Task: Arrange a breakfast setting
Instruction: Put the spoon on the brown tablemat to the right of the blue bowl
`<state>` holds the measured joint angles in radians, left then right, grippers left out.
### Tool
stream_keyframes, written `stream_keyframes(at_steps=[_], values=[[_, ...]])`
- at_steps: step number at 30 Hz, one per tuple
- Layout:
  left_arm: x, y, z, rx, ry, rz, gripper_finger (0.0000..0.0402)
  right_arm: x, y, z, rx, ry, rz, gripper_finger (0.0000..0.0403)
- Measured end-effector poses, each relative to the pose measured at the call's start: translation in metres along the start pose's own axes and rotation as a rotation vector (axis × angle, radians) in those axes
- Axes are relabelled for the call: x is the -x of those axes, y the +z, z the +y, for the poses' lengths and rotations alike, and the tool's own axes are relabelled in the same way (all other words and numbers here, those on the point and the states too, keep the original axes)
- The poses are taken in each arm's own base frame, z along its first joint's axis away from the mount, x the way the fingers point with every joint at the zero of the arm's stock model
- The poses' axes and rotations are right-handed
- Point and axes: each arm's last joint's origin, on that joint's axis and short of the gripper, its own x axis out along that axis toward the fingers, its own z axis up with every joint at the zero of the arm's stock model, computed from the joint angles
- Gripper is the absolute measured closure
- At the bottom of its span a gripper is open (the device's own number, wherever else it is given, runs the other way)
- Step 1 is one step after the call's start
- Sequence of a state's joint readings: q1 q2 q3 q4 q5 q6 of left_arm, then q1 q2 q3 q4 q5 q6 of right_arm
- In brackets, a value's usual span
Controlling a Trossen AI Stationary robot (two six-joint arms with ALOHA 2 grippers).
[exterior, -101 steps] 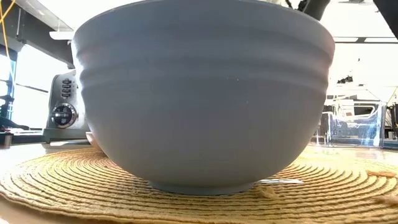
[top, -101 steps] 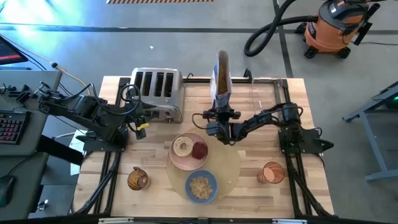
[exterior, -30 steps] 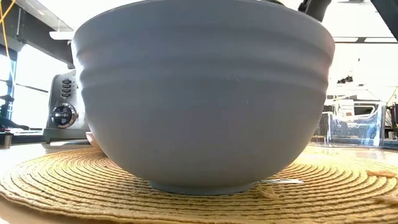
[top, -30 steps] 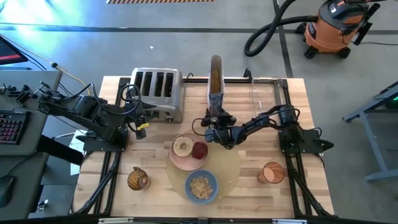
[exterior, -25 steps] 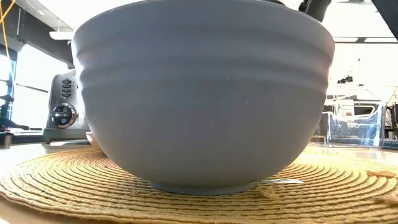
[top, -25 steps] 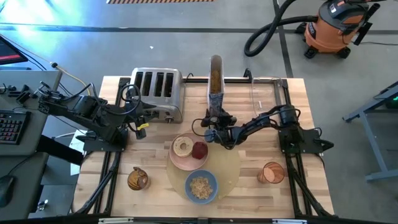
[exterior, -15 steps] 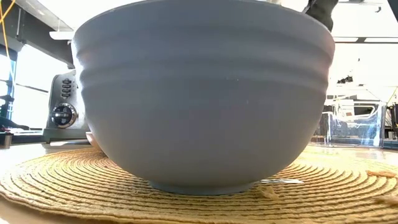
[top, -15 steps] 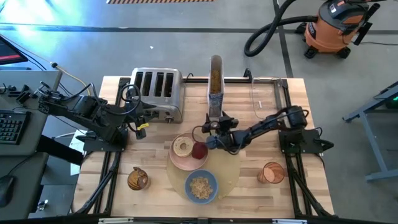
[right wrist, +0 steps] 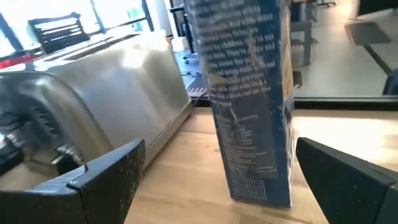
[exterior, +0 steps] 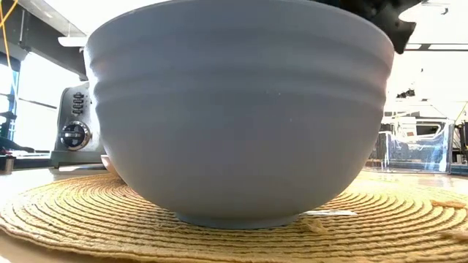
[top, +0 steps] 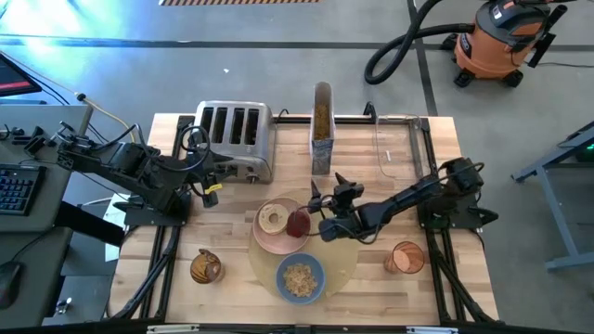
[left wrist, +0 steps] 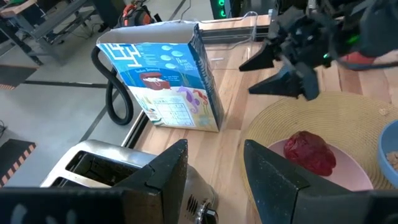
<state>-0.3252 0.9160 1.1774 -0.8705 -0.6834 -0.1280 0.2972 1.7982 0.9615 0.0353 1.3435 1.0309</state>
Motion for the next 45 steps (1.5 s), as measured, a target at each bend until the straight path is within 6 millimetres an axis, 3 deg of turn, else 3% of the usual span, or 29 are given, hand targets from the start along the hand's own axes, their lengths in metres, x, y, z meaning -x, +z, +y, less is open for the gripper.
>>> stream_keyframes(at_steps=[15, 29, 36, 45], values=[[0.0, 0.0, 0.0, 0.0, 0.0, 0.0, 0.0252, 0.046, 0.059, 0.003, 0.356, 0.213, 0.033, 0.0006], [0.0, 0.0, 0.0, 0.0, 0.0, 0.0, 0.0252, 0.057, 0.108, -0.008, 0.505, 0.273, -0.018, 0.0006], [0.0, 0.0, 0.0, 0.0, 0.0, 0.0, 0.0252, 0.06, 0.121, -0.012, 0.507, 0.289, -0.028, 0.0006], [-0.002, 0.001, -0.001, 0.005, 0.0, -0.005, 0.0252, 0.06, 0.122, -0.013, 0.532, 0.302, -0.029, 0.0006]])
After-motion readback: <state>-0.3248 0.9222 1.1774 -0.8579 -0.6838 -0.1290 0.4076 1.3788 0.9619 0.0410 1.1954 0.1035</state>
